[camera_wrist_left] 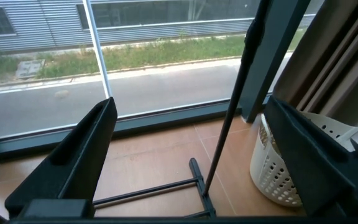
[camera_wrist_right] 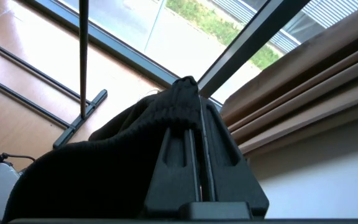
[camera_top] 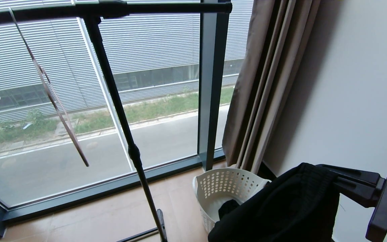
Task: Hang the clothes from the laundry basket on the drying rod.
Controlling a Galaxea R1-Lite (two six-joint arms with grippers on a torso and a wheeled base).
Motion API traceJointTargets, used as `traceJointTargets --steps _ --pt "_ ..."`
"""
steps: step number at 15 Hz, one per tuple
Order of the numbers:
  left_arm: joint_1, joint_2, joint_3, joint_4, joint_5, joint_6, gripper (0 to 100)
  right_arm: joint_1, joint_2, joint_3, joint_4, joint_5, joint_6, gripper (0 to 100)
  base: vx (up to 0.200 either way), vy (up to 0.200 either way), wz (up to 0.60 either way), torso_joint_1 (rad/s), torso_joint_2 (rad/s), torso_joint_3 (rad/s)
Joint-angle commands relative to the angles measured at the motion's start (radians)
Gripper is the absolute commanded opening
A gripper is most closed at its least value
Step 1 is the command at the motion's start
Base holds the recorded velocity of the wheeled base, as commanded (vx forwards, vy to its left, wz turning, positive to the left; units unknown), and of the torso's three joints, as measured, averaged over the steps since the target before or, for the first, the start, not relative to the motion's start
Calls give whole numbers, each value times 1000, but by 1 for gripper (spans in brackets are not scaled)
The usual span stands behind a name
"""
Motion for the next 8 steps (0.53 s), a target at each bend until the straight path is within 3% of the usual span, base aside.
traceJointTargets --steps 1,5,8 --pt "0 1 0 0 0 -1 100 0 -6 4 -1 0 -1 0 0 0 0 173 -505 -168" --pt "0 1 0 0 0 -1 100 0 -7 8 -1 -2 -1 0 0 0 0 178 -522 -152" --pt "0 1 0 0 2 -1 100 0 -12 11 -1 -2 -1 0 0 0 0 198 -556 -279"
